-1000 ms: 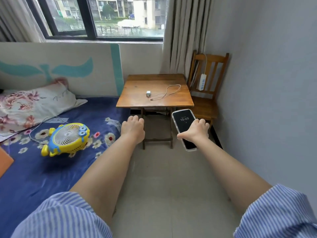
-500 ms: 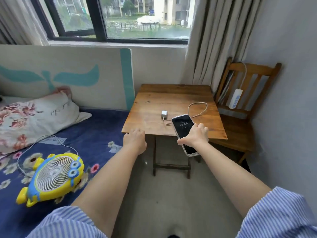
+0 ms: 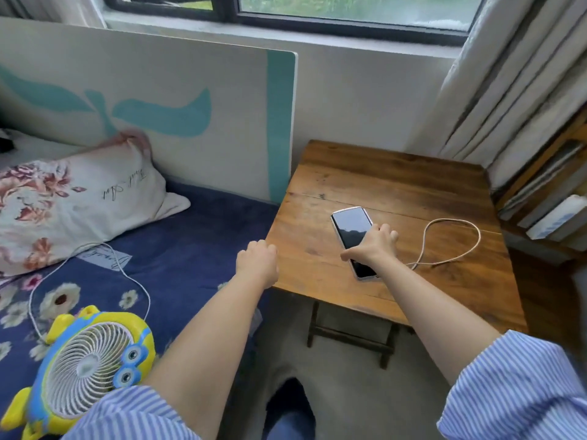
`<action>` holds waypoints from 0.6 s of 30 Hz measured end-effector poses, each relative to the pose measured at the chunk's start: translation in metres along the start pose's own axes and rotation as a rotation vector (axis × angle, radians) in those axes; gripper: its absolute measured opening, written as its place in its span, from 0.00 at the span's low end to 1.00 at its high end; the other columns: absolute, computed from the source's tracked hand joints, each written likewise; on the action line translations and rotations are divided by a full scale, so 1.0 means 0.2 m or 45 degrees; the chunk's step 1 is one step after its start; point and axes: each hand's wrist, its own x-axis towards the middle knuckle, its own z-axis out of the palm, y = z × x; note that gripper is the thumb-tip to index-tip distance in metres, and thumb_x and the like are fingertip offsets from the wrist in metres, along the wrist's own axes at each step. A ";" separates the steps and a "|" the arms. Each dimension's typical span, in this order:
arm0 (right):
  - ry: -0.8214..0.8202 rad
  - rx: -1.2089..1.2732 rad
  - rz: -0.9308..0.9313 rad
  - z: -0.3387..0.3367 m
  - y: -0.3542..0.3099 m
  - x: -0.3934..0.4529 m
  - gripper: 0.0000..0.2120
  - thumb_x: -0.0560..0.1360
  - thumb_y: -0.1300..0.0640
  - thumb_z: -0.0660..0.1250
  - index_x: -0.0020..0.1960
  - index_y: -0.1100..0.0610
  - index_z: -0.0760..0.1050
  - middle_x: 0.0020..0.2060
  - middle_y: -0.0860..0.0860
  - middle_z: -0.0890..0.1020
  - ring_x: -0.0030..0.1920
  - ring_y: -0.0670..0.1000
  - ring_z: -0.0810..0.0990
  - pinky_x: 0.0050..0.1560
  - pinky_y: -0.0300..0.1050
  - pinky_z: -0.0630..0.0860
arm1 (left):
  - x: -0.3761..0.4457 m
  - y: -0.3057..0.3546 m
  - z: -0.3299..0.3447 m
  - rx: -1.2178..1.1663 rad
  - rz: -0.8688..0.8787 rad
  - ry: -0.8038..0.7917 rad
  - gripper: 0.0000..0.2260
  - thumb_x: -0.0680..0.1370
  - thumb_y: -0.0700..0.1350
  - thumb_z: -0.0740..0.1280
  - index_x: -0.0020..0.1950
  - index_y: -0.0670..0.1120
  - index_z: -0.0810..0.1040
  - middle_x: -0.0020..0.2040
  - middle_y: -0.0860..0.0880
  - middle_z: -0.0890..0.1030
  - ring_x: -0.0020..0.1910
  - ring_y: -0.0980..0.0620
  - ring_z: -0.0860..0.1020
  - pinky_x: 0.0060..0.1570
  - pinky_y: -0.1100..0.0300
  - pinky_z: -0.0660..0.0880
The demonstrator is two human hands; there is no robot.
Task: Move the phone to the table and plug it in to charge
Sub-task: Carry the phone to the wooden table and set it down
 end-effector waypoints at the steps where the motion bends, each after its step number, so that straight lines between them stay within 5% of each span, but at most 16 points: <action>1: -0.010 0.005 0.021 0.03 -0.04 0.07 0.42 0.60 0.45 0.76 0.64 0.63 0.61 0.61 0.58 0.67 0.62 0.58 0.62 0.57 0.52 0.71 | 0.08 -0.03 0.01 0.003 -0.002 -0.015 0.12 0.77 0.42 0.56 0.59 0.42 0.70 0.60 0.43 0.72 0.59 0.44 0.70 0.54 0.52 0.70; 11: -0.156 -0.035 0.088 0.45 -0.30 0.75 0.41 0.60 0.46 0.76 0.63 0.65 0.62 0.61 0.59 0.67 0.63 0.59 0.61 0.59 0.53 0.69 | 0.74 -0.17 0.33 -0.125 0.033 -0.189 0.12 0.78 0.44 0.56 0.59 0.40 0.69 0.61 0.43 0.71 0.59 0.44 0.70 0.56 0.52 0.70; 18: -0.118 -0.115 -0.036 0.78 -0.37 1.07 0.42 0.60 0.46 0.75 0.64 0.63 0.60 0.62 0.59 0.67 0.61 0.59 0.64 0.58 0.51 0.69 | 0.98 -0.17 0.71 -0.335 0.074 -0.158 0.25 0.80 0.49 0.54 0.74 0.41 0.52 0.77 0.43 0.52 0.76 0.47 0.49 0.74 0.54 0.50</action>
